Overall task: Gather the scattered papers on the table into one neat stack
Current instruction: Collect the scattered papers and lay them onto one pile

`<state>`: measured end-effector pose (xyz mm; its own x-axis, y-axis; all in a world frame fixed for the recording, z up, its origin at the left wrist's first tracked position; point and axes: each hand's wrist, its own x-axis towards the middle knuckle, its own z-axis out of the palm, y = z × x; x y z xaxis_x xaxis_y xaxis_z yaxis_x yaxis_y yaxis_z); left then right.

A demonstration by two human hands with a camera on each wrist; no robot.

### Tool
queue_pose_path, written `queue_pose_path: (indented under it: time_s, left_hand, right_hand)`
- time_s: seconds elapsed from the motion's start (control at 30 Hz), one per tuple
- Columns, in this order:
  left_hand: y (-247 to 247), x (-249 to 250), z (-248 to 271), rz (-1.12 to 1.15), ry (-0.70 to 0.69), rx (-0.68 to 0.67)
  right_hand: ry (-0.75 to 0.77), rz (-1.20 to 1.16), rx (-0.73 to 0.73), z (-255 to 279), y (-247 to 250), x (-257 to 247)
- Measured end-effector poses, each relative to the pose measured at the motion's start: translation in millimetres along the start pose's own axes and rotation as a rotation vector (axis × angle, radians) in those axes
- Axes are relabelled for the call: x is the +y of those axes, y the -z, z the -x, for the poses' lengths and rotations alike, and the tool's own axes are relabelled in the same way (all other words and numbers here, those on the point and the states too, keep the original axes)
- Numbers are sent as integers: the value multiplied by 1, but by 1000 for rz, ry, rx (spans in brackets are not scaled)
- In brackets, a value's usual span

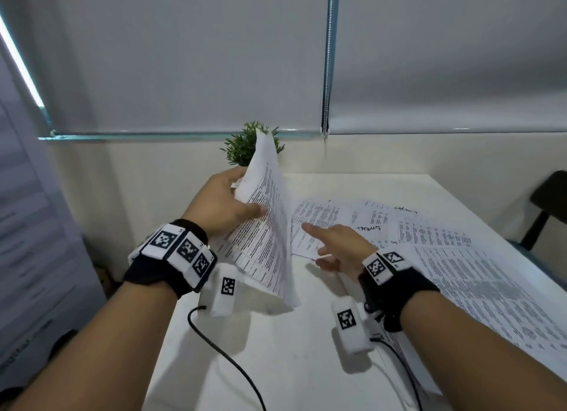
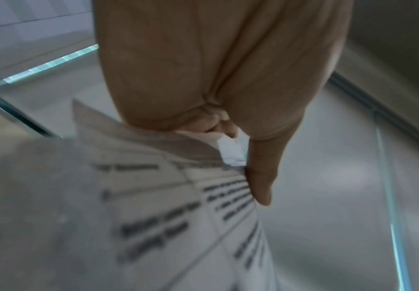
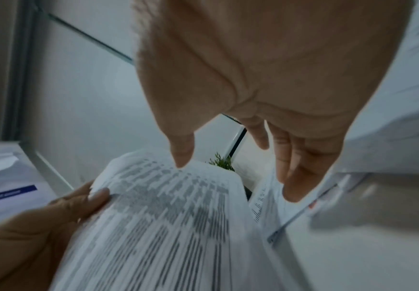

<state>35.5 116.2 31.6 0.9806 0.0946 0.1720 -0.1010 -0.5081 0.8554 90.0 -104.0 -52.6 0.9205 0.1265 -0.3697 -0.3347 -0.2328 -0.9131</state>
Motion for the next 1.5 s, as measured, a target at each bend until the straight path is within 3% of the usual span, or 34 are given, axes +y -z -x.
queue_pose_path:
  time_s: [0.1, 0.23, 0.47, 0.6, 0.7, 0.8, 0.97, 1.1, 1.2, 1.3, 1.4, 1.5]
  left_hand:
    - [0, 20, -3, 135, -52, 34]
    - [-5, 13, -17, 276, -10, 30]
    - [-18, -38, -35, 210, 210, 26]
    - [-49, -33, -30, 330, 313, -7]
    - [-83, -21, -25, 437, 319, -63]
    - [-122, 4, -14, 398, 290, -101]
    - [-190, 44, 17, 468, 318, -339]
    - [-232, 52, 46, 331, 375, -596]
    - [-252, 51, 57, 202, 383, -696]
    - [-247, 51, 57, -64, 252, -648]
    - [-224, 42, 38, -241, 153, -462]
    - [-193, 27, 15, -319, 145, -306]
  right_hand:
    - [32, -141, -75, 5, 6, -7]
    - [88, -162, -135, -3, 8, -13]
    - [188, -236, 108, -30, 33, -3]
    - [246, -48, 198, -22, 63, -2]
    - [221, -94, 263, 0, 100, -3]
    - [217, -52, 375, 30, 148, 3]
    - [93, 114, 458, 85, 236, 38]
    - [-63, 374, 488, 116, 278, 88]
    - [-143, 572, 494, 125, 291, 118]
    - [-231, 706, 464, 128, 294, 128]
    - [-287, 855, 485, 129, 291, 118]
    - [-232, 933, 523, 127, 280, 93]
